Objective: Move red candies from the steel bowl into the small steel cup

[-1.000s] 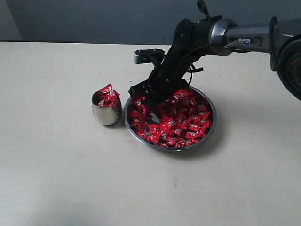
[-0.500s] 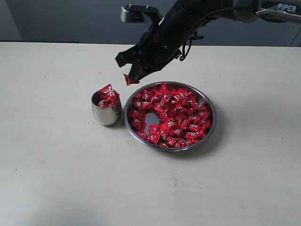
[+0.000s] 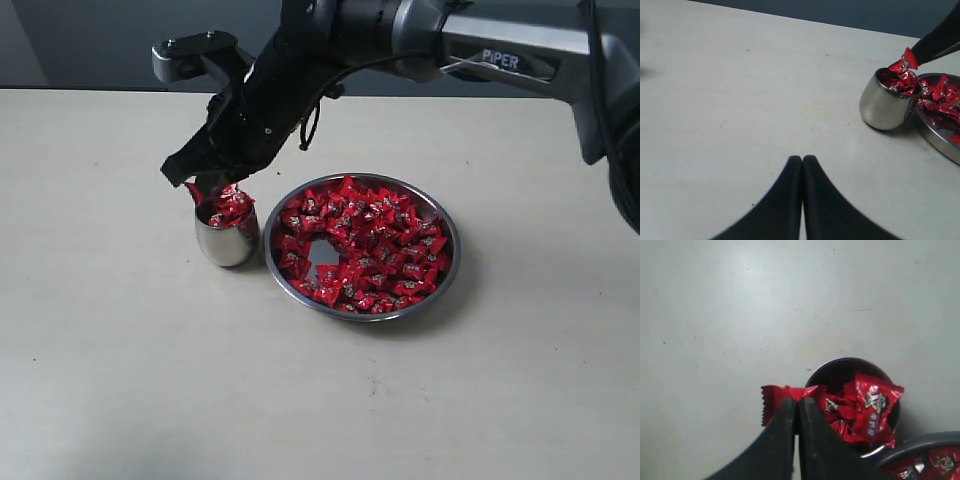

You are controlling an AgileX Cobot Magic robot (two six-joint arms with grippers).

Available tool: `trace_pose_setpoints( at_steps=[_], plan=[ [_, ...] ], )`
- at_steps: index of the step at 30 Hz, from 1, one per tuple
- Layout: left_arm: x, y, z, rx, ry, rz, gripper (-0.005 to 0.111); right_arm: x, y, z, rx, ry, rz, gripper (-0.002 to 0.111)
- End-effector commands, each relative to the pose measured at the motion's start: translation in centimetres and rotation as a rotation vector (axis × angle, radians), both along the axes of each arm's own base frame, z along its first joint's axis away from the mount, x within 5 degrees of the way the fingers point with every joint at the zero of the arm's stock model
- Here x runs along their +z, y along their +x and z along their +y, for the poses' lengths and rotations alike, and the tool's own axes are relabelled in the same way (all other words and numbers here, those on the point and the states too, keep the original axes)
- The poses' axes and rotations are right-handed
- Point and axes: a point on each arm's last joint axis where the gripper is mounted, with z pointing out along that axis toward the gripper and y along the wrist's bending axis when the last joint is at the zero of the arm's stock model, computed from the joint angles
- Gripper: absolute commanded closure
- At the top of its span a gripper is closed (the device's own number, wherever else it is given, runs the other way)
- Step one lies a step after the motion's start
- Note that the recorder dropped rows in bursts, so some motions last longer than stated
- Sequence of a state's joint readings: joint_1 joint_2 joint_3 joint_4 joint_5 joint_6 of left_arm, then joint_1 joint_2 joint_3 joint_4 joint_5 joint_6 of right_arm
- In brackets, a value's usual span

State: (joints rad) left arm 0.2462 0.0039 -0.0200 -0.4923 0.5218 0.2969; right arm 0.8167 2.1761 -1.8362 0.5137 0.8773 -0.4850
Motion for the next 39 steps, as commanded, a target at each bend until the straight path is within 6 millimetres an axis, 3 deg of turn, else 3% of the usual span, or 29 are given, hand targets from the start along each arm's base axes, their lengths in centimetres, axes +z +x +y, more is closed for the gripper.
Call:
trace_pose_setpoints(
  at_steps=[1, 10, 19, 32, 33, 36, 39],
  plan=[
    [0.0, 0.0, 0.0, 0.003, -0.001, -0.004, 0.106, -1.1, 0.8, 0.1, -0.018, -0.036, -0.049, 0.108],
    [0.0, 0.0, 0.0, 0.003, -0.001, -0.004, 0.106, -2.3, 1.3, 0.3, -0.034, -0.048, -0.061, 0.108],
    [0.0, 0.0, 0.0, 0.003, -0.001, -0.004, 0.106, -2.5, 1.3, 0.4, -0.035, -0.048, -0.055, 0.086],
    [0.0, 0.0, 0.0, 0.003, -0.001, -0.004, 0.106, 2.1, 1.3, 0.5, -0.082, -0.004, -0.035, 0.087],
    [0.0, 0.0, 0.0, 0.003, -0.001, -0.004, 0.106, 2.3, 1.2, 0.4, -0.088, -0.011, -0.037, 0.088],
    [0.0, 0.0, 0.0, 0.003, -0.001, -0.004, 0.106, 4.2, 0.9, -0.7, -0.136, -0.053, -0.044, 0.109],
    [0.0, 0.0, 0.0, 0.005, 0.0, -0.008, 0.106, 6.3, 0.4, -1.8, -0.164, -0.09, -0.066, 0.109]
  ],
)
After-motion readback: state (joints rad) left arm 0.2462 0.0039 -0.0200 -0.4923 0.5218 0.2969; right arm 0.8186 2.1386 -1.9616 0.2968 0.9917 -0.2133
